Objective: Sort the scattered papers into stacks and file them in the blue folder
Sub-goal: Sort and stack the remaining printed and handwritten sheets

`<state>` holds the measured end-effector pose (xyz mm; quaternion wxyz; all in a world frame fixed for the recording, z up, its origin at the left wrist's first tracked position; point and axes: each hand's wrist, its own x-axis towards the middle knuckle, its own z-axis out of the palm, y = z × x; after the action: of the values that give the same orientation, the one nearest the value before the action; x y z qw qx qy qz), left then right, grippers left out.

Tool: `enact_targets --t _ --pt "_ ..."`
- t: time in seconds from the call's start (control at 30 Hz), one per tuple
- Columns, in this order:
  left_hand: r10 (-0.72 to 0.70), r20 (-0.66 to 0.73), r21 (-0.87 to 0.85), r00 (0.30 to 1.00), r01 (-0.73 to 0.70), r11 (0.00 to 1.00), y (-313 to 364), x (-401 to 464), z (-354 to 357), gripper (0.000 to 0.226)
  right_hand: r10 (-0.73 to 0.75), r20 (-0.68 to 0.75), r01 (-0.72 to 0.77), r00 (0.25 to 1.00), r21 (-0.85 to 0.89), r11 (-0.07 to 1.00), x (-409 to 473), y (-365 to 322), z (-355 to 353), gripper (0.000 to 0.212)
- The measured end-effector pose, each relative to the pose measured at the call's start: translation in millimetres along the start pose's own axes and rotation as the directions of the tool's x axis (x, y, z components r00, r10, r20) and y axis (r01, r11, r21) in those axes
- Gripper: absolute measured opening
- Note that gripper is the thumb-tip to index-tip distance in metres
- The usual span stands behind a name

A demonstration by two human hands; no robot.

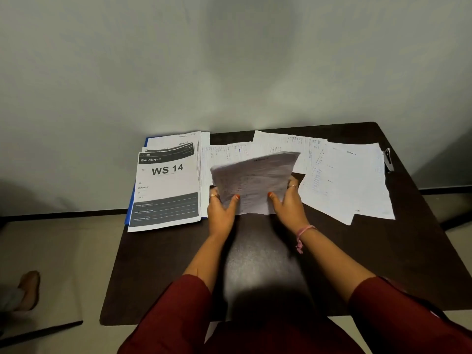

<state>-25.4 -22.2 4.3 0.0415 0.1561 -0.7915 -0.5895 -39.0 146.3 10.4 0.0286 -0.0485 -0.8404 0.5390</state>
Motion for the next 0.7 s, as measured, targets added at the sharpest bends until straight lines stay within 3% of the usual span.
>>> enact_targets --t 0.37,0.57,0.7 --pt "-0.046 0.052 0.096 0.998 0.041 0.995 -7 3 5 0.036 0.092 0.059 -0.078 0.994 -0.212 0.974 5 12 2 0.019" --pt "-0.061 0.041 0.092 0.997 0.057 0.994 -3 19 -9 0.031 0.06 0.091 -0.03 0.994 -0.3 0.954 20 -4 10 0.02" --pt "-0.121 0.008 0.048 0.993 0.12 0.992 -1 36 -42 0.023 0.109 0.164 -0.065 0.98 -0.252 0.965 32 -23 34 0.025"
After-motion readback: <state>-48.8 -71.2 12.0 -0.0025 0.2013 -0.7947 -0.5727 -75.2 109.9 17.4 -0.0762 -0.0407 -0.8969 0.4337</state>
